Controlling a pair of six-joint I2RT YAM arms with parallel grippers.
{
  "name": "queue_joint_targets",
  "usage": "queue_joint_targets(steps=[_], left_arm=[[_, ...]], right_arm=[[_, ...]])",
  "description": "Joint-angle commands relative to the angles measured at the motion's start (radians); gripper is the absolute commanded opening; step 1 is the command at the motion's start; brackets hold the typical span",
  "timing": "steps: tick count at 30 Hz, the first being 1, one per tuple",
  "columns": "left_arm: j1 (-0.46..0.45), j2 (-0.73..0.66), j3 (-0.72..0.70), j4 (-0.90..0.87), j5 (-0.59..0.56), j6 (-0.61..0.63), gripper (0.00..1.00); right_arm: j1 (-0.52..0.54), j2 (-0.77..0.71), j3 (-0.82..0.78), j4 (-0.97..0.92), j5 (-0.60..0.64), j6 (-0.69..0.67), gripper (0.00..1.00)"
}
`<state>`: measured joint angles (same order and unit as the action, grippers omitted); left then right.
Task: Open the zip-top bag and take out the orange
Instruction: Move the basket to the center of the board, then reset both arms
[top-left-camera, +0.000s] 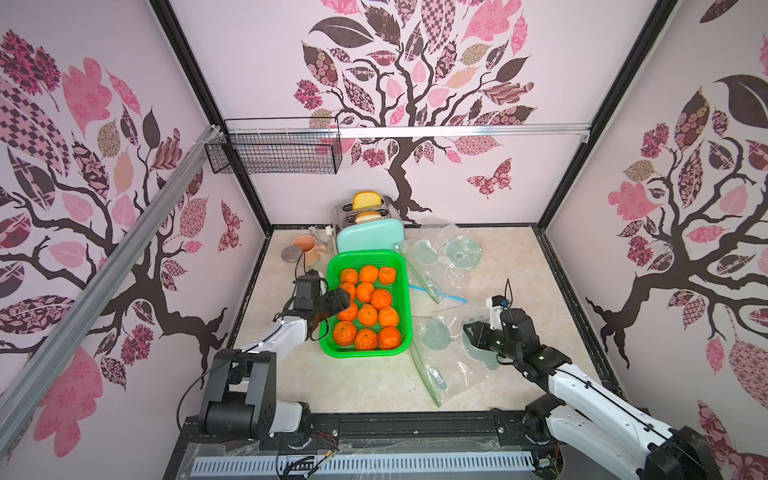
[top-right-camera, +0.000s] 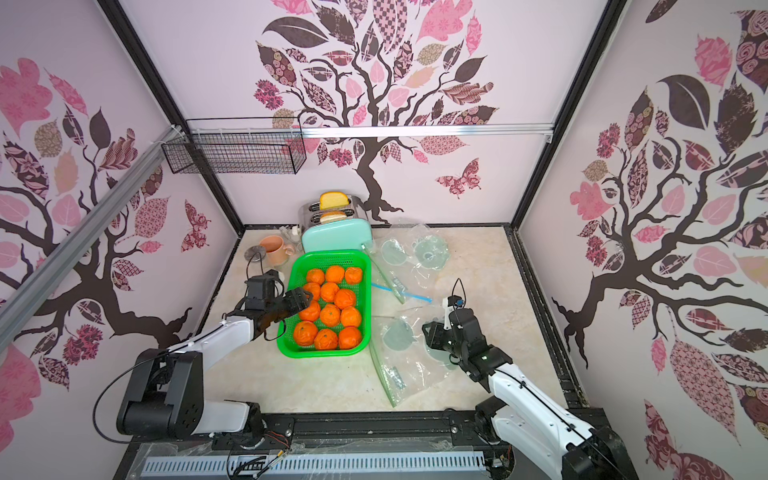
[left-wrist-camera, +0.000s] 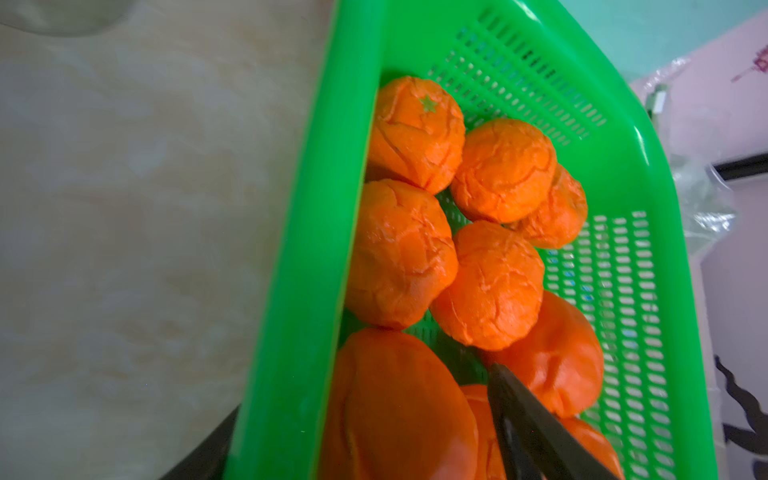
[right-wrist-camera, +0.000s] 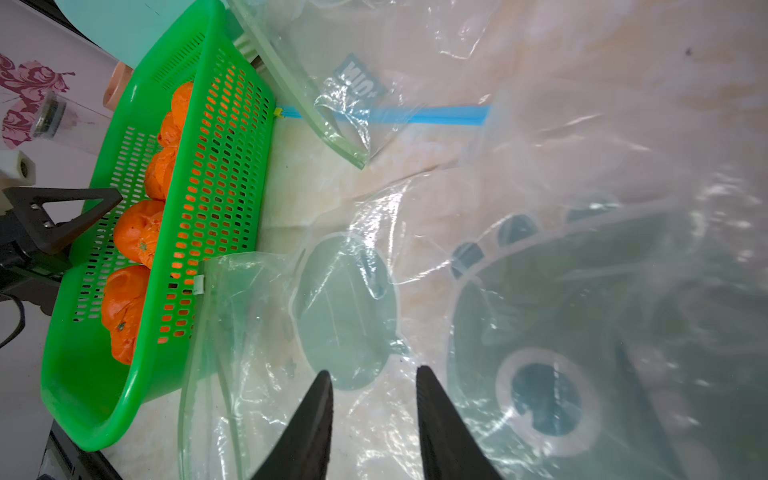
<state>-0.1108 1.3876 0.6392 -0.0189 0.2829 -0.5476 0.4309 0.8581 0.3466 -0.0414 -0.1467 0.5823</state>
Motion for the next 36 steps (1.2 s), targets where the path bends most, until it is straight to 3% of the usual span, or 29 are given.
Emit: queue_joint_targets(steps=[1,3,6,11,14,18,20,22,25,27,29,31,33,36], left_arm=[[-0.017,-0.023,-0.043,0.068,0.141,-0.010,0.77],[-0.021,-0.037,-0.028,0.044,0.122,0.028,0.78],[-0.018,-0.084,0.009,-0.045,-0.036,0.054,0.86],[-0.017,-0.319,-0.033,-0.101,-0.496,0.034,0.93],[0.006,-0.444,-0.099,-0.085,-0.704,0.032,0.94],[0.074,-0.485,-0.213,0.031,-0.771,0.092,0.92],[0.086,-0.468,-0.279,0.201,-0.811,0.167,0.93],[0.105,-0.440,-0.304,0.287,-0.774,0.239,0.93],[0.122,-0.323,-0.381,0.524,-0.719,0.310,0.94],[0.123,-0.190,-0.393,0.710,-0.770,0.363,0.96],[0.124,-0.143,-0.332,0.646,-0.692,0.380,0.97],[0.125,-0.038,-0.340,0.823,-0.649,0.397,0.98],[0.131,0.111,-0.325,0.978,-0.597,0.429,0.98],[0.128,0.179,-0.268,0.931,-0.487,0.492,0.95]], right_arm=[[0.000,-0.011,0.008,-0.020,0.031,-0.013,0.37],[0.001,-0.006,0.010,-0.013,0.036,-0.014,0.37],[0.000,0.009,0.030,-0.006,0.046,-0.018,0.38],[0.000,0.057,0.094,0.009,0.166,-0.041,0.54],[-0.019,0.089,0.125,0.024,0.244,-0.050,0.59],[-0.091,0.121,0.129,0.086,0.358,-0.069,0.68],[-0.171,0.142,0.105,0.166,0.330,-0.092,0.68],[-0.231,0.184,0.087,0.238,0.331,-0.137,0.69],[-0.316,0.262,0.073,0.301,0.331,-0.159,0.71],[-0.390,0.282,0.090,0.296,0.281,-0.141,0.71],[-0.423,0.286,0.073,0.353,0.302,-0.141,0.72],[-0.451,0.324,0.061,0.444,0.301,-0.120,0.73],[-0.458,0.365,0.108,0.436,0.320,-0.180,0.76],[-0.461,0.425,0.073,0.560,0.402,-0.281,0.79]])
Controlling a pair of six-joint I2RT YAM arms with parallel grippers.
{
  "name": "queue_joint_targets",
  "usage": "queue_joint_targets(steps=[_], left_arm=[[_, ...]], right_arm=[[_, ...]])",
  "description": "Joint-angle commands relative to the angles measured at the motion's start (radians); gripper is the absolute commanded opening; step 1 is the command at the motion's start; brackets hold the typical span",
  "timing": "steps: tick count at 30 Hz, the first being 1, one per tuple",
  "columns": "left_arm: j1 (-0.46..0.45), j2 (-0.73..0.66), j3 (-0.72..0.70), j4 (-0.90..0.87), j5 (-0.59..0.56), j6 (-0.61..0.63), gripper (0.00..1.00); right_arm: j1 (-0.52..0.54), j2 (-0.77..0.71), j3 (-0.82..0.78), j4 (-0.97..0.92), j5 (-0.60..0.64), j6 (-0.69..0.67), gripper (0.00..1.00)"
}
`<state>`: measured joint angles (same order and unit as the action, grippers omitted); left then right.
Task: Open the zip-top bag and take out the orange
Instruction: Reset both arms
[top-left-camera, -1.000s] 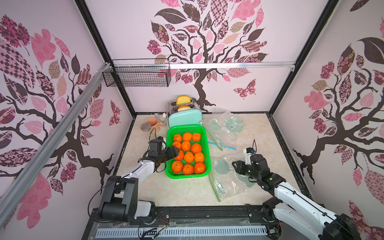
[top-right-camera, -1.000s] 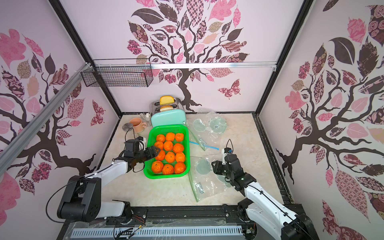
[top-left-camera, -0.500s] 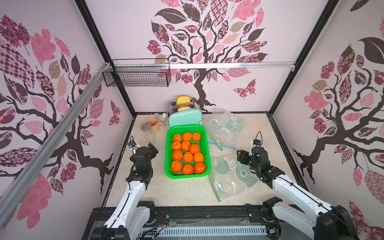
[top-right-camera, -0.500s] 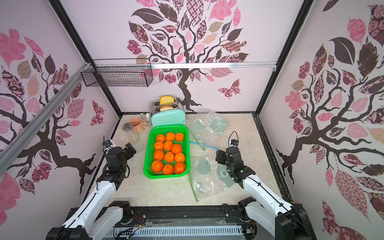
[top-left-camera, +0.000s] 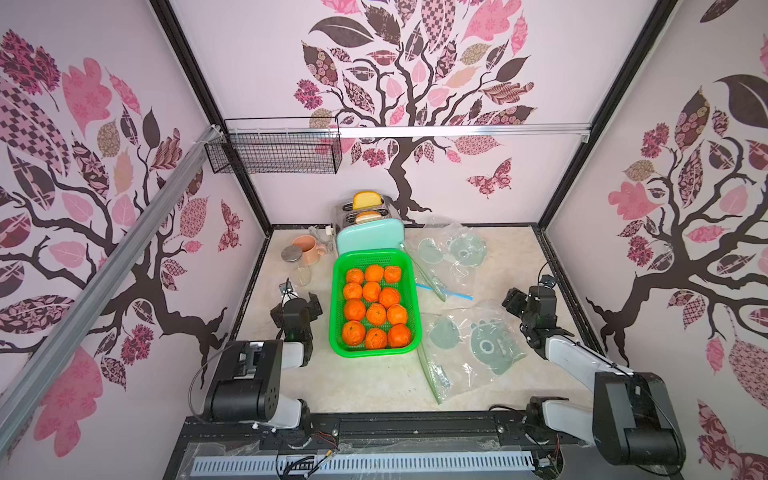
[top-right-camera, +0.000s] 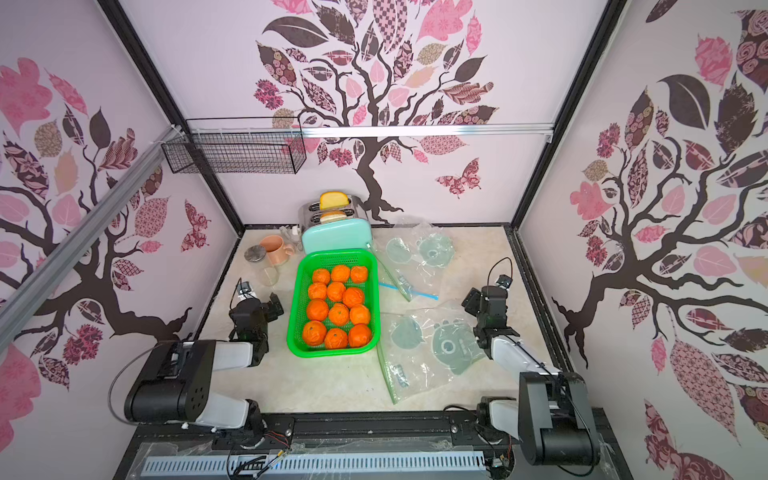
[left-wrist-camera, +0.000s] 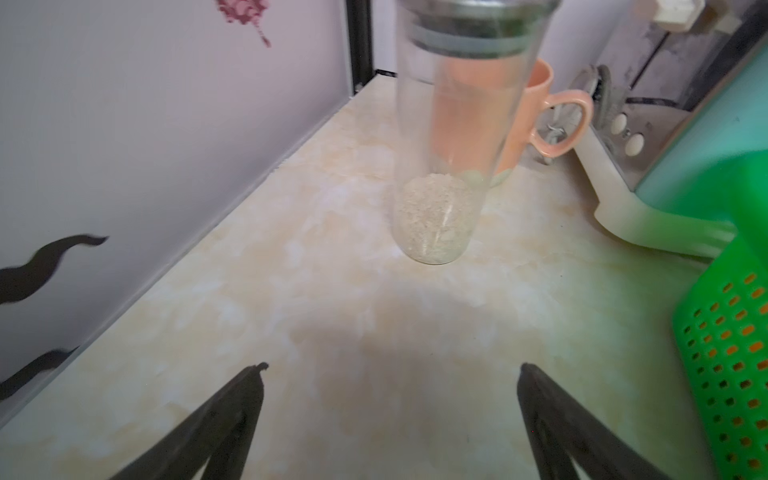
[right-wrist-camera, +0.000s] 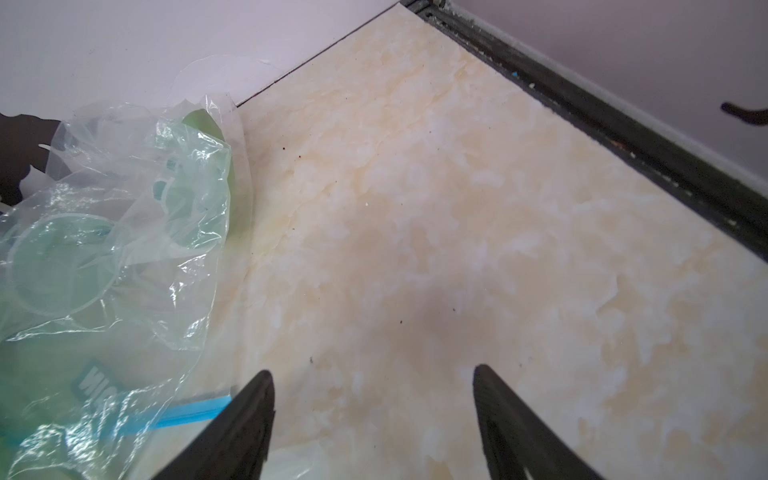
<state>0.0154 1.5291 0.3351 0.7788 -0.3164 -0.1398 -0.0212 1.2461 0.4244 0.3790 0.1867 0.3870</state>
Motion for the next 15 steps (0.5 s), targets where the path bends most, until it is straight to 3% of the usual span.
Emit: queue_joint_targets(steps=[1,2,3,7,8,9,11,12,13,15], left_arm=[[0.002,0.033,0.033,0.135,0.115,0.085,0.96],[0.001,0.026,0.038,0.104,0.112,0.080,0.97],[0.001,0.029,0.043,0.099,0.112,0.081,0.98],[0.002,0.025,0.038,0.105,0.113,0.076,0.98],[0.000,0.027,0.039,0.109,0.111,0.078,0.98],[-0.001,0.025,0.039,0.105,0.108,0.077,0.98],[-0.003,0.025,0.040,0.105,0.103,0.078,0.98],[-0.004,0.026,0.040,0.105,0.102,0.078,0.98],[-0.004,0.026,0.041,0.105,0.103,0.078,0.98],[-0.005,0.027,0.041,0.103,0.101,0.078,0.98]], right_arm=[[-0.015,0.066,-0.042,0.235,0.070,-0.079,0.79],[-0.016,0.116,-0.098,0.394,0.078,-0.081,0.80],[-0.017,0.124,-0.065,0.332,0.088,-0.066,0.80],[-0.017,0.169,-0.046,0.415,0.076,-0.158,0.81],[-0.017,0.183,-0.075,0.494,0.046,-0.195,0.81],[-0.006,0.231,-0.138,0.696,0.001,-0.236,0.82],[0.047,0.281,-0.137,0.723,-0.042,-0.316,0.85],[0.076,0.349,-0.165,0.882,-0.019,-0.355,0.99],[0.091,0.344,-0.173,0.897,0.004,-0.362,1.00],[0.078,0.298,-0.120,0.708,-0.017,-0.344,0.99]])
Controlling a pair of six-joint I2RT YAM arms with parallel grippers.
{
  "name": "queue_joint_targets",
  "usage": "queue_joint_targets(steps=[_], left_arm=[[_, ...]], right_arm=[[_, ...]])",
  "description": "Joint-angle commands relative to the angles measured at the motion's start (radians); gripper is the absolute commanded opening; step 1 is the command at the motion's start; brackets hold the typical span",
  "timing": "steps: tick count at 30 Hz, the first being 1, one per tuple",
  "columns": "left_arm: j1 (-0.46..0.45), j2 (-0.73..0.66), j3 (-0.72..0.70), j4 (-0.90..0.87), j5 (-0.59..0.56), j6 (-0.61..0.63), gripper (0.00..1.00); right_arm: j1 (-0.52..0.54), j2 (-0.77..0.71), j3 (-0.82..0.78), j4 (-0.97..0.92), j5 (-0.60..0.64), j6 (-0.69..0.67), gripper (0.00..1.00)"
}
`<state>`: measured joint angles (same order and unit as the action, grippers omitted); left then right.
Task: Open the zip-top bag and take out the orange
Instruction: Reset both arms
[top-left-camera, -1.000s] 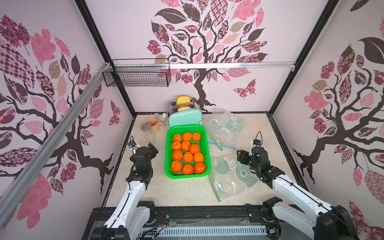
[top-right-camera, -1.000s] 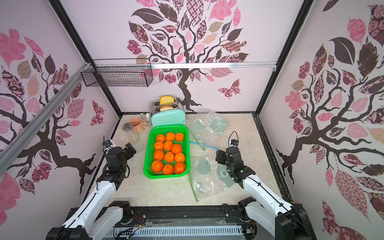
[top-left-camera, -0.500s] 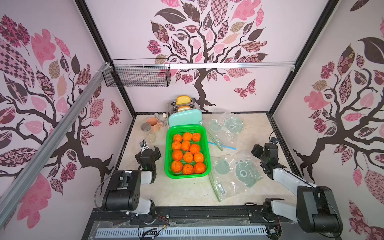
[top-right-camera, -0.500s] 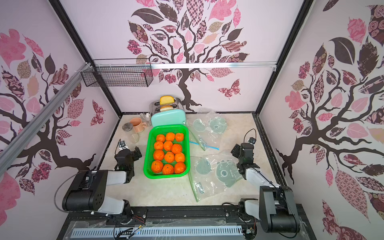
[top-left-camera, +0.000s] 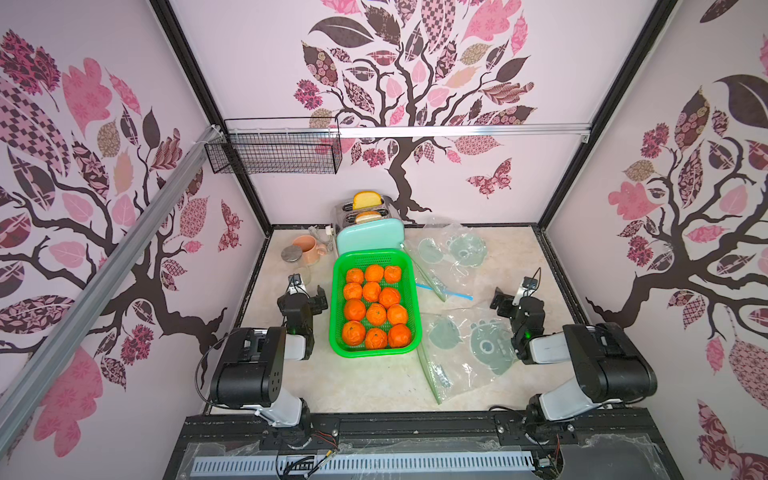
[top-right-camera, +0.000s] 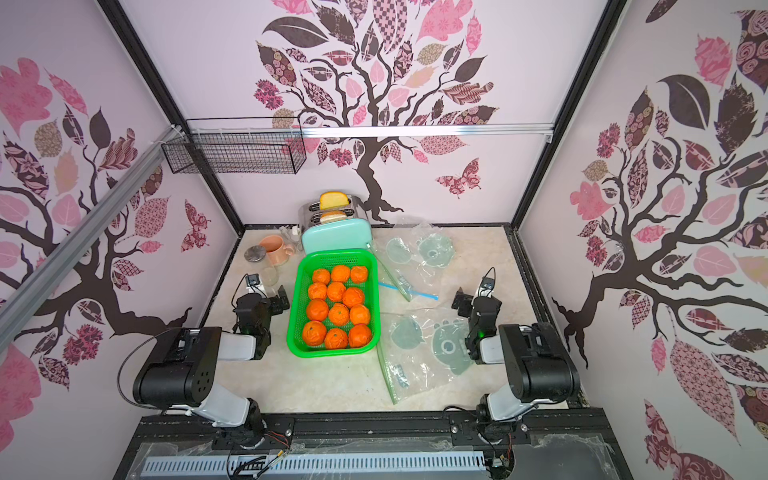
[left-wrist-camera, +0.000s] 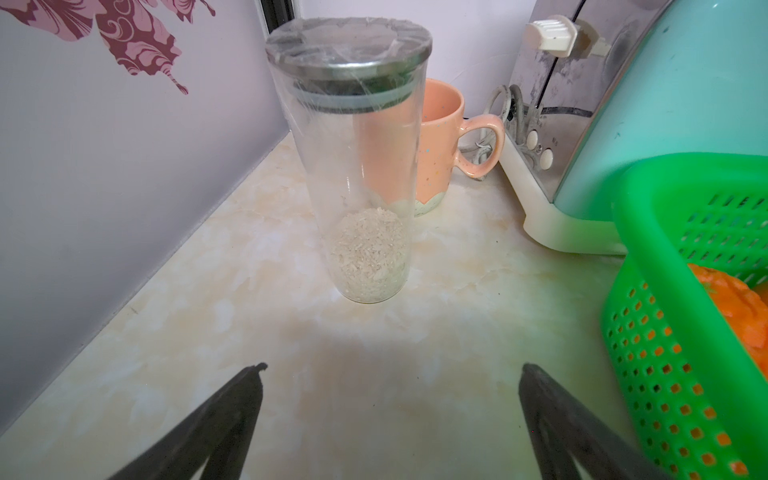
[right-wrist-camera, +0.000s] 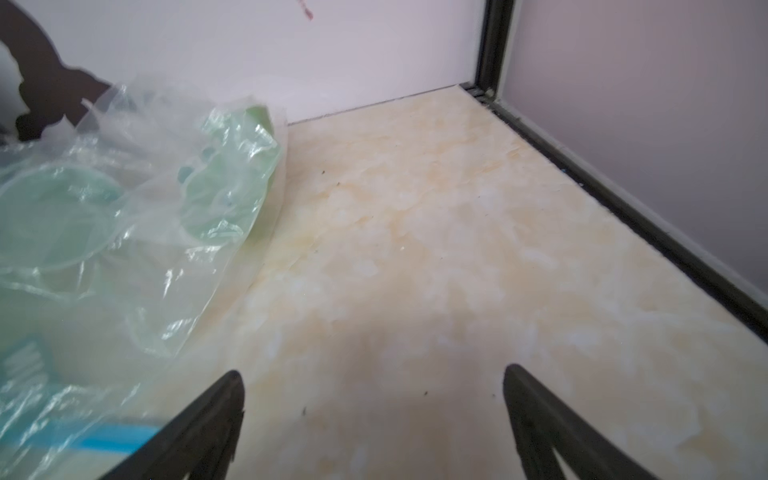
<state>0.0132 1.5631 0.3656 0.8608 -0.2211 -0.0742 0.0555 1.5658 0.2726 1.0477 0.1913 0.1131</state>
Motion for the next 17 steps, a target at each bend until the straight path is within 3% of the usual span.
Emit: queue_joint_targets(steps=[1,17], left_arm=[[-0.003,-0.008,0.010,0.020,0.006,0.014,0.98],[-0.002,-0.011,0.013,0.010,0.012,0.013,0.98]], right_arm=[[-0.002,-0.008,0.021,0.087,-0.025,-0.070,0.99],[-0.002,-0.019,0.020,0.073,-0.025,-0.069,0.99]])
